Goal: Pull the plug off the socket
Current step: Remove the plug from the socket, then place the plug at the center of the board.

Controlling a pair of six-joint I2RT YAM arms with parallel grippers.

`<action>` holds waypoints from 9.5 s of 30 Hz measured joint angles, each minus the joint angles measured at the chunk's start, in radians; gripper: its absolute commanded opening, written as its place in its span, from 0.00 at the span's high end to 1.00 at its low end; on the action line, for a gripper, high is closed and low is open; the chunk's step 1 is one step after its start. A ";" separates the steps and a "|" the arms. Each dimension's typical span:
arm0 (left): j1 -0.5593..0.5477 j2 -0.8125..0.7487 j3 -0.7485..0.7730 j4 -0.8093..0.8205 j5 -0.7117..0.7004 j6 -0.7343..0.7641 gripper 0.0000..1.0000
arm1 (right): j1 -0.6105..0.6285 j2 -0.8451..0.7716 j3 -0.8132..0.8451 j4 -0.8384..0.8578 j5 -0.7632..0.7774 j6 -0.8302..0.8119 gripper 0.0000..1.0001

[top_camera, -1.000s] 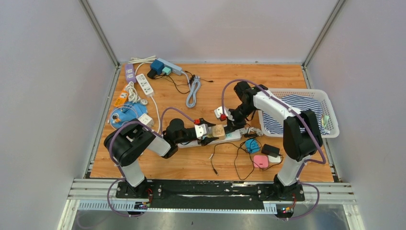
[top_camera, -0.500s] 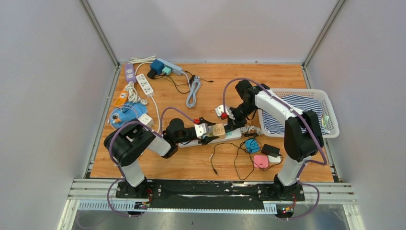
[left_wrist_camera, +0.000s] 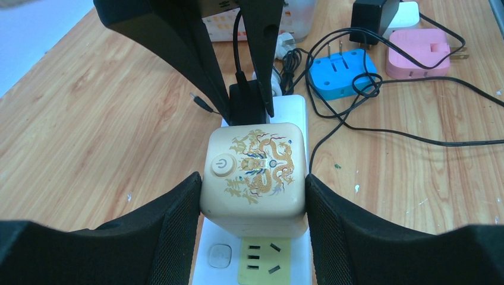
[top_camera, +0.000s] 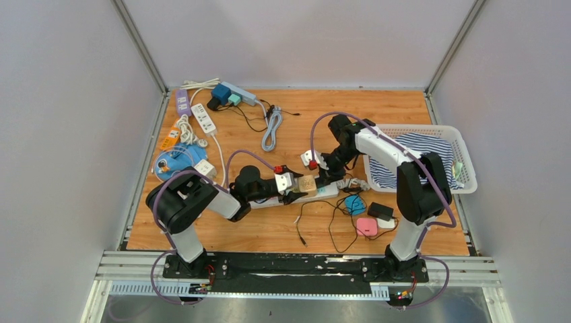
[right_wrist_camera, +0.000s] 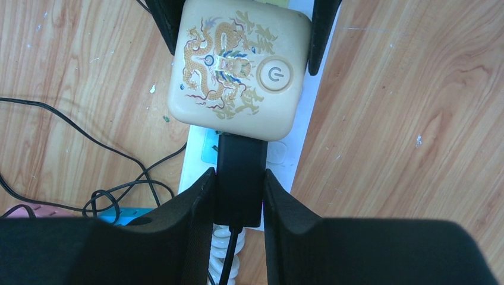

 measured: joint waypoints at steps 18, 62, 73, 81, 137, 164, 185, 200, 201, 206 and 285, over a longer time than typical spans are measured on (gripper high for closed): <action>0.000 -0.018 0.023 -0.069 -0.013 0.014 1.00 | -0.035 0.000 -0.023 0.040 -0.058 0.055 1.00; 0.014 -0.011 0.047 -0.080 -0.024 -0.011 1.00 | -0.038 -0.123 -0.165 0.243 -0.031 0.134 1.00; 0.014 -0.006 0.062 -0.085 -0.032 -0.012 1.00 | -0.049 -0.141 -0.177 0.262 -0.036 0.157 1.00; 0.014 -0.006 0.068 -0.096 -0.010 -0.012 1.00 | -0.053 -0.143 -0.178 0.230 -0.058 0.067 1.00; 0.023 0.008 0.113 -0.169 -0.097 -0.002 1.00 | -0.150 -0.152 -0.185 0.216 -0.106 0.144 1.00; 0.040 0.007 0.113 -0.169 -0.182 -0.005 0.29 | -0.162 -0.199 -0.199 0.064 -0.261 0.070 1.00; 0.049 -0.140 -0.048 -0.150 -0.273 -0.020 0.00 | -0.162 -0.199 -0.179 0.019 -0.299 0.062 1.00; 0.049 -0.549 -0.118 -0.274 -0.145 -0.470 0.00 | -0.162 -0.283 -0.160 -0.048 -0.421 0.021 1.00; 0.049 -0.569 -0.125 -0.278 -0.142 -0.518 0.00 | -0.162 -0.289 -0.160 -0.052 -0.428 0.017 1.00; 0.049 -0.600 -0.130 -0.282 -0.130 -0.752 0.00 | -0.162 -0.313 -0.160 -0.059 -0.469 0.005 1.00; -0.094 -0.518 0.070 -0.198 -0.388 -0.256 0.00 | -0.719 -0.882 -0.353 -0.216 -0.142 0.188 1.00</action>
